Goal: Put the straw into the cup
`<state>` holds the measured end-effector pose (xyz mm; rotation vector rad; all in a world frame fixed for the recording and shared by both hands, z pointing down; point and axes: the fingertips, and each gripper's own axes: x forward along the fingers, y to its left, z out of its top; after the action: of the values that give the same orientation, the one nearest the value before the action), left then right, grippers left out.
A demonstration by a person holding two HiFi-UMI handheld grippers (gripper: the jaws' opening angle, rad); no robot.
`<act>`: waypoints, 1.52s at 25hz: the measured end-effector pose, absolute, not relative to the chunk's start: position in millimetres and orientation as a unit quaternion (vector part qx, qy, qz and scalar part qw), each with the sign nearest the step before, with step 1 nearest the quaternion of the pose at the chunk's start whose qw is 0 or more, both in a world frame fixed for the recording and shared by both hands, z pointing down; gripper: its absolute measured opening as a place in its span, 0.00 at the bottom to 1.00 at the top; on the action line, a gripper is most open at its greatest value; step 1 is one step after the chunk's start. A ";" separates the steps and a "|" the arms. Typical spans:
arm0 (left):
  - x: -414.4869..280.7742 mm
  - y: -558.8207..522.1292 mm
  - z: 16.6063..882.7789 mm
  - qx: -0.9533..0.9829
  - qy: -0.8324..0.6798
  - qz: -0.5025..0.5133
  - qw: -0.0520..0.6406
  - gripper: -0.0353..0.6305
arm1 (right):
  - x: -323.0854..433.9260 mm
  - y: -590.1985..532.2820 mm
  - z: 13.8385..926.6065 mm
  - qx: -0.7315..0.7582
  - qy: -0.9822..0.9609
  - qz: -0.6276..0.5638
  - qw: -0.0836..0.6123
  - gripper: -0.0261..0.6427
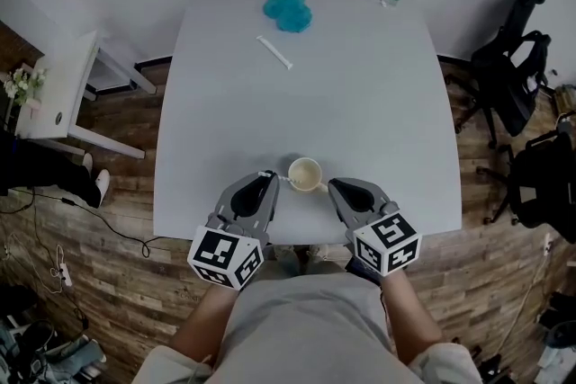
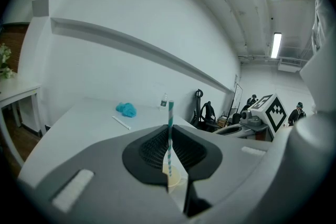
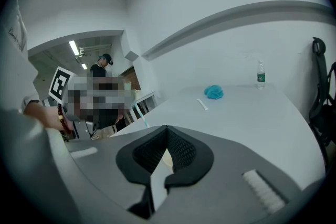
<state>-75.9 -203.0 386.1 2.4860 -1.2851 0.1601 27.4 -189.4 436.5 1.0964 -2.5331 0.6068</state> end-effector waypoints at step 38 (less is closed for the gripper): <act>-69.0 -244.9 487.3 0.851 -0.443 0.028 0.280 0.12 | 48.6 -190.2 501.7 0.390 -0.862 0.256 0.199 0.05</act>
<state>-69.0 -244.9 487.3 2.2819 -1.1886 0.0740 48.6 -190.2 501.7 1.0902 -2.4107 0.7160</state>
